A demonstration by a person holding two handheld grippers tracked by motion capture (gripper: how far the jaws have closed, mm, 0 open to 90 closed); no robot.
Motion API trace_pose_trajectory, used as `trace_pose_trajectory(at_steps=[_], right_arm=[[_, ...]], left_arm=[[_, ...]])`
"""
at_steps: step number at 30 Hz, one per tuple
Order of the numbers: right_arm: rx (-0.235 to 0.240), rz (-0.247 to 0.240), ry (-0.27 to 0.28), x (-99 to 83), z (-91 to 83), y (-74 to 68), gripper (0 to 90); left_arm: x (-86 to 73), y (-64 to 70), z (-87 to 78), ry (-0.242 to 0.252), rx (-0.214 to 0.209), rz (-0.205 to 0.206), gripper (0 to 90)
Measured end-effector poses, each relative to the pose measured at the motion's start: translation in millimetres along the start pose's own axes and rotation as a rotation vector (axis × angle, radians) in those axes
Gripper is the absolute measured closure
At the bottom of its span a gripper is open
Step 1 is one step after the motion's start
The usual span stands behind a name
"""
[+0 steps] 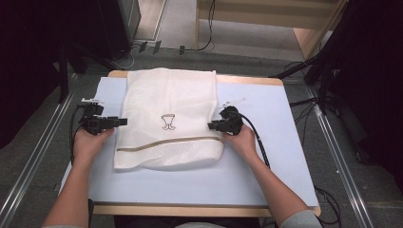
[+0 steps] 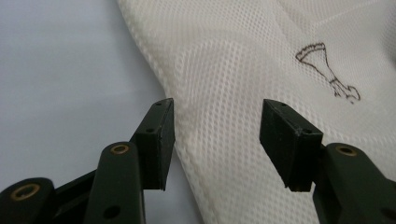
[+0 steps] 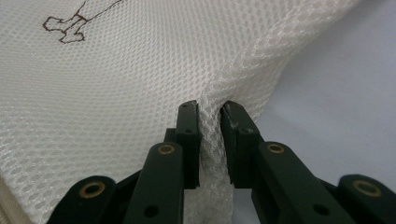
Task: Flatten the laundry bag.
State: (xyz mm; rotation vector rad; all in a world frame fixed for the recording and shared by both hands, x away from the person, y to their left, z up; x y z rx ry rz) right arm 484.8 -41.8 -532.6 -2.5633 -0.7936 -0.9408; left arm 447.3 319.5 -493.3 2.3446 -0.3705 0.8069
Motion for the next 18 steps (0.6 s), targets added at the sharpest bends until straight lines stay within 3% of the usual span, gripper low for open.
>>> trace_pose_trajectory(at_steps=[5, 7, 11, 12, 18], right_arm=[[0.024, 0.007, -0.005, 4.1, 2.6, -5.2, 73.8], [0.024, -0.002, -0.009, 5.3, -1.1, -6.3, 67.2], [0.015, -0.021, -0.008, 5.7, -23.6, -0.4, 61.8], [0.014, -0.013, 0.024, 7.8, -39.2, 4.5, 60.6], [0.013, 0.015, 0.047, -3.1, -60.3, 9.2, 59.0]], left_arm=[[-17.2, 7.4, -11.4, 0.024, -0.036, -0.017, 48.0], [-24.8, 9.5, -12.1, -0.001, -0.032, -0.023, 47.5], [-32.7, 12.2, -16.8, -0.007, -0.023, -0.013, 46.1], [-33.9, 12.0, -17.5, -0.007, -0.025, -0.019, 45.6], [-41.4, 15.2, -15.4, -0.022, -0.029, -0.029, 45.1]])
Point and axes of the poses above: each handheld gripper's, and its own axes: z roughly forward along the jaws, x roughly out of its top, y roughly to its right, the point moved 9 cm from there along z, roughly forward along the jaws, and after that the axes turned 14 degrees about -x, right-handed, at the moved point
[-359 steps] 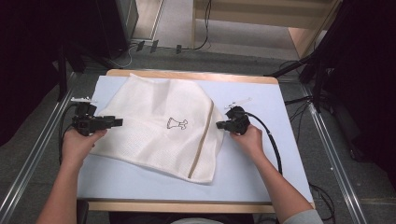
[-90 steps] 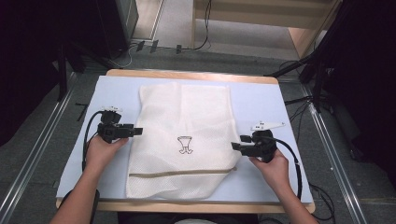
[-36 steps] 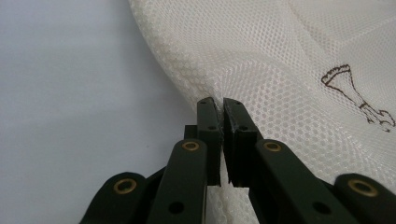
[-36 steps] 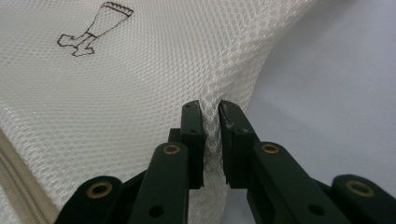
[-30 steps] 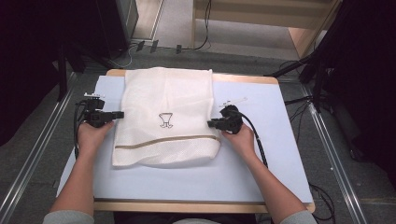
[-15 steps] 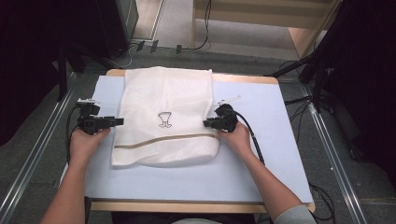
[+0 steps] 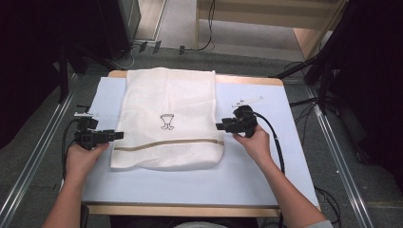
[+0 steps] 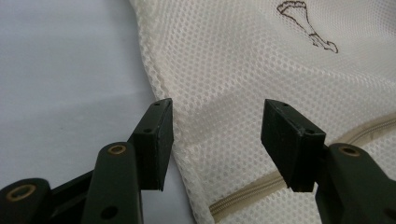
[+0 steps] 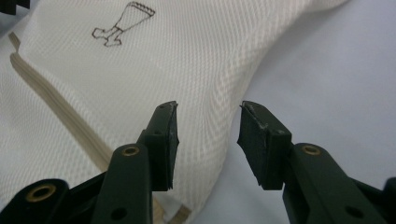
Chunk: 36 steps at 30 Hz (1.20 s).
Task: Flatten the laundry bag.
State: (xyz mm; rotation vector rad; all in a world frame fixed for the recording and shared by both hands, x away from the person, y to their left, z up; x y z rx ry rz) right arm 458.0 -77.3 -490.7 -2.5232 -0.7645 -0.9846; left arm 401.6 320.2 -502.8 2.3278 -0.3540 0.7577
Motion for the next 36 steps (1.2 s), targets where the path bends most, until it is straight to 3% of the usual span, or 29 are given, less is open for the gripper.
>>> trace_pose_trajectory(at_steps=[5, 10, 14, 20, 25, 29, 36], right_arm=[[-0.019, 0.006, -0.04, -21.3, 5.3, 1.7, 57.3], [-0.013, -0.002, -0.077, -29.6, 25.9, -4.2, 58.2], [-0.008, -0.005, -0.069, -26.8, 35.7, -8.7, 64.6], [-0.07, -0.057, -0.067, -22.4, 42.0, -11.1, 82.2], [-0.04, -0.034, -0.081, -21.3, 40.8, -9.4, 86.1], [-0.037, -0.02, -0.084, -21.2, 31.3, -4.0, 86.3], [-0.053, -0.019, -0.092, -33.6, 12.9, 8.8, 85.8]], left_arm=[[-3.7, 0.0, 8.5, -0.017, 0.02, 0.002, 45.5], [-3.9, -0.6, 15.3, -0.022, 0.049, 0.013, 46.7], [-4.6, -3.6, 14.3, -0.013, 0.08, 0.025, 58.0], [-4.8, -8.7, 13.3, -0.02, 0.104, 0.017, 80.2], [-4.0, -10.1, 13.0, -0.044, 0.04, -0.005, 88.8], [-1.6, -10.4, 12.7, -0.026, 0.014, -0.038, 90.0], [6.7, 4.2, 24.3, -0.017, -0.014, -0.009, 90.0]])
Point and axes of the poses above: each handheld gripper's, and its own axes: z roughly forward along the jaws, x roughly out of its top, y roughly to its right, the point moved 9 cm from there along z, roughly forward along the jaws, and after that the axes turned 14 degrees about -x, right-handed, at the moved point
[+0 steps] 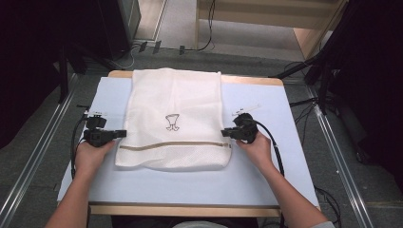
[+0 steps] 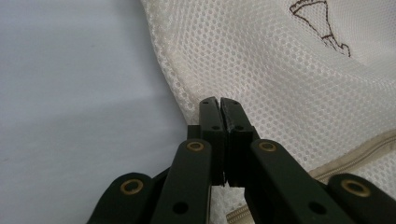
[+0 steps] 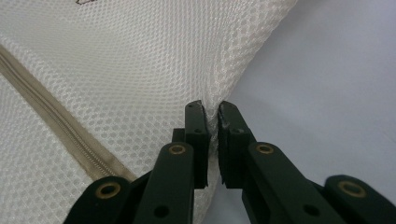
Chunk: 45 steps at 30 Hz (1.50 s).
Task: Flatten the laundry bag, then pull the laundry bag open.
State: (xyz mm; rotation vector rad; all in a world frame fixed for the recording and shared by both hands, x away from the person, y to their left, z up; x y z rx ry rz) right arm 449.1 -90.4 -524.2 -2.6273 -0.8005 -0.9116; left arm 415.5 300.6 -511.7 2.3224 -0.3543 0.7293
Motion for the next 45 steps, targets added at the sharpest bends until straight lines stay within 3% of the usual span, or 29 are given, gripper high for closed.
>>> trace_pose_trajectory(at_steps=[5, 9, 13, 16, 20, 26, 28, 30, 33, 40, 45], right_arm=[[0.005, 0.014, -0.01, -13.7, -6.7, 3.6, 85.1], [0.011, 0.012, 0.014, -25.5, -17.5, 5.0, 84.0], [0.009, 0.019, 0.011, -33.4, -25.8, 6.5, 83.9], [0.001, 0.006, 0.008, -41.3, -31.7, 10.0, 83.6], [0.027, 0.03, -0.008, -52.2, -36.6, 12.6, 83.0], [0.017, 0.005, -0.003, -55.8, -37.6, 13.2, 77.0], [0.007, -0.015, -0.009, -56.8, -35.6, 12.5, 69.9], [0.015, -0.018, -0.004, -56.0, -35.9, 11.9, 63.4], [0.013, -0.006, 0.01, -53.7, -37.7, 12.8, 59.8], [0.022, 0.013, 0.039, -51.6, -43.6, 15.1, 60.2], [0.014, 0.02, 0.052, -52.6, -48.8, 15.9, 62.0]], left_arm=[[-1.1, 7.8, 5.0, -0.008, -0.019, 0.021, 90.0], [-5.7, 12.9, 4.5, -0.001, -0.045, 0.008, 90.0], [-10.3, 27.2, 9.6, -0.04, -0.038, 0.055, 90.0], [-15.2, 34.8, 12.6, -0.062, -0.043, 0.061, 90.0], [-19.8, 42.2, 13.2, -0.076, -0.052, 0.061, 90.0], [-18.0, 40.4, 13.2, -0.076, -0.043, 0.084, 87.6], [-16.8, 39.8, 10.9, -0.065, -0.038, 0.081, 83.2], [-12.6, 40.0, 5.2, -0.034, -0.043, 0.091, 72.5], [-5.4, 42.8, 0.3, 0.004, -0.041, 0.104, 65.0], [5.1, 54.6, 2.6, -0.007, -0.036, 0.146, 50.3], [11.4, 66.4, 4.7, -0.003, -0.056, 0.17, 48.1]])
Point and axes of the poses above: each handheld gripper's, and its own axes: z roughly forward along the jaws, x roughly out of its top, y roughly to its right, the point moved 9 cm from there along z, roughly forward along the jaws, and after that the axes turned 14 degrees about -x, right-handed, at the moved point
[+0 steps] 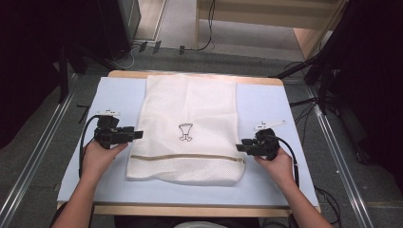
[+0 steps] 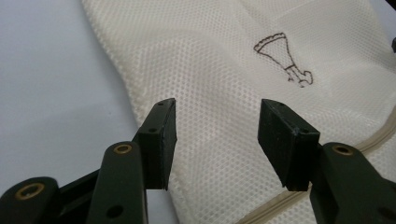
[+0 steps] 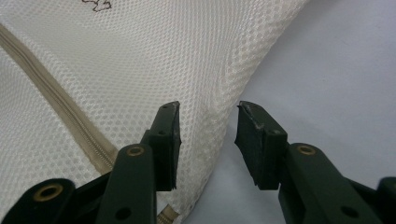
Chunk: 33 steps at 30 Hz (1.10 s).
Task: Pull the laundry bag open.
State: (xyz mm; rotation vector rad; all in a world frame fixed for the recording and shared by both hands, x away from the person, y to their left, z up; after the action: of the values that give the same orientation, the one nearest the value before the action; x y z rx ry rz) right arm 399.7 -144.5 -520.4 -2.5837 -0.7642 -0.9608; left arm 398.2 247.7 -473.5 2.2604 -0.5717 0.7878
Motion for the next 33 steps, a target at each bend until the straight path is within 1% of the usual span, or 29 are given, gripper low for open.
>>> trace_pose_trajectory(at_steps=[2, 4, 8, 11, 14, 15, 18, 20, 22, 23, 26, 27, 33], right_arm=[[-0.004, -0.002, 0.006, -0.3, -2.1, -0.1, 62.4], [0.002, 0.009, 0.006, -0.4, -4.8, -1.1, 63.3], [0.022, 0.016, 0.005, -2.1, -7.3, -3.5, 69.4], [0.024, 0.009, -0.006, -4.5, -7.4, -4.9, 72.1], [0.028, 0.0, -0.011, -6.2, -8.4, -6.4, 78.6], [0.037, 0.003, -0.016, -6.9, -9.3, -7.7, 81.5], [0.055, 0.003, -0.027, -9.5, -10.6, -10.1, 86.3], [0.055, -0.001, -0.041, -12.0, -10.7, -11.4, 89.3], [0.053, -0.007, -0.052, -14.0, -9.6, -12.8, 90.0], [0.054, -0.01, -0.057, -15.0, -8.7, -13.7, 90.0], [0.06, -0.023, -0.075, -18.8, -6.1, -16.4, 90.0], [0.058, -0.026, -0.08, -19.8, -5.9, -16.6, 90.0], [0.074, -0.02, -0.078, -22.3, -4.9, -16.6, 90.0]], left_arm=[[2.7, 5.2, 2.2, -0.001, -0.013, 0.013, 47.3], [4.5, 10.2, 6.0, -0.009, -0.024, 0.021, 46.1], [6.7, 17.8, 13.7, -0.026, -0.039, 0.037, 44.4], [8.1, 21.5, 18.1, -0.032, -0.056, 0.026, 43.8], [9.8, 24.9, 22.0, -0.037, -0.065, 0.018, 43.8], [10.1, 26.2, 22.8, -0.042, -0.068, 0.022, 43.8], [12.7, 32.1, 27.0, -0.039, -0.078, 0.033, 43.8], [14.4, 36.9, 30.1, -0.041, -0.085, 0.041, 43.7], [16.1, 43.1, 34.5, -0.046, -0.098, 0.049, 43.6], [16.5, 45.0, 36.2, -0.049, -0.098, 0.05, 43.6], [17.4, 54.1, 43.6, -0.072, -0.121, 0.047, 44.6], [17.9, 57.3, 46.0, -0.08, -0.125, 0.053, 44.7], [20.6, 68.2, 56.0, -0.084, -0.138, 0.08, 45.3]])
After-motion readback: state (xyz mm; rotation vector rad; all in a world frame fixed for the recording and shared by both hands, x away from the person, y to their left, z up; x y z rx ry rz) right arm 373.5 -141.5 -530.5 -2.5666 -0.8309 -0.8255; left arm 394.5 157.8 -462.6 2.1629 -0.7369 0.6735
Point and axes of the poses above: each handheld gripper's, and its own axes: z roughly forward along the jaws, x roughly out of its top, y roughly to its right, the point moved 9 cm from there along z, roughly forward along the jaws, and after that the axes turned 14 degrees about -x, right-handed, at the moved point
